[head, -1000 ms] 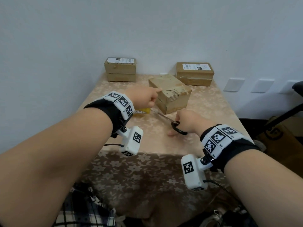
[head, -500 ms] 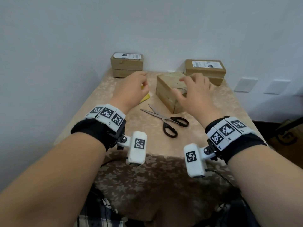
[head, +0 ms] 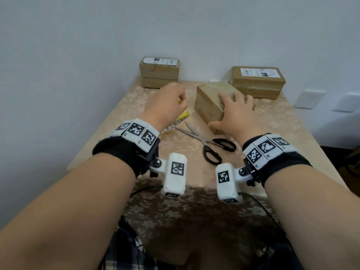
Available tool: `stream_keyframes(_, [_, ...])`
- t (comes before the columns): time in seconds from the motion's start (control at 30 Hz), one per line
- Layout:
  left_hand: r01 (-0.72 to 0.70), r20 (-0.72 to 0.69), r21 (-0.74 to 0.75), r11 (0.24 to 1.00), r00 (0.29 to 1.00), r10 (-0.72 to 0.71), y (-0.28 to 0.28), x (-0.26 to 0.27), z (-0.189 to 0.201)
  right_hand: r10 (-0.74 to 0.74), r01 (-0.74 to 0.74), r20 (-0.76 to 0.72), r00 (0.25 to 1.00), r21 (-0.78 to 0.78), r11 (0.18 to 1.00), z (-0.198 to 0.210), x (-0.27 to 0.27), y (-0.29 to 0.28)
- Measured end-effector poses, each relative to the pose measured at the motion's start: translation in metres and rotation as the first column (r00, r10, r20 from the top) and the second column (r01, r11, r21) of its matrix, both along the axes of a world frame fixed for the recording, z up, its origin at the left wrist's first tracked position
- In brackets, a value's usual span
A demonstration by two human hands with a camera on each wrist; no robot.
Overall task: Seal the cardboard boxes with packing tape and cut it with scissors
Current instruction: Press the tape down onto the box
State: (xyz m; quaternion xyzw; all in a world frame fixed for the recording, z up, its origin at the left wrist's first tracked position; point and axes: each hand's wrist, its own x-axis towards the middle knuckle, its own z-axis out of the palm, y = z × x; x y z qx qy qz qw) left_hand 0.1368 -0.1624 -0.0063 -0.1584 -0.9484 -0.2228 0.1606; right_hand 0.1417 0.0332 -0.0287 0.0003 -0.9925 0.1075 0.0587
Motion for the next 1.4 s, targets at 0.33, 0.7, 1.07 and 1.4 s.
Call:
stream_keyframes(0.33, [0.007,0.067,0.159,0.987,0.998,-0.018,0.005,0.002,0.010,0.081,-0.081,0.046,0.996,0.014,0.997,0.024,0.019,0.011])
stream_keyframes(0.7, [0.006,0.152,0.298,0.955,0.987,-0.054,0.013,0.003,0.008,0.016,-0.006,-0.198,0.980,0.053,0.999,0.027,0.012,0.001])
stream_keyframes(1.07, [-0.078,0.284,0.432,0.898,0.957,-0.053,0.016,-0.002,0.004,0.102,-0.079,0.023,0.995,-0.475,0.877,0.000,0.004,0.034])
stream_keyframes(1.4, [-0.149,0.415,0.546,0.825,0.903,-0.112,0.030,-0.006,0.005,0.089,-0.120,-0.084,0.992,-0.515,0.849,0.006,0.007,0.020])
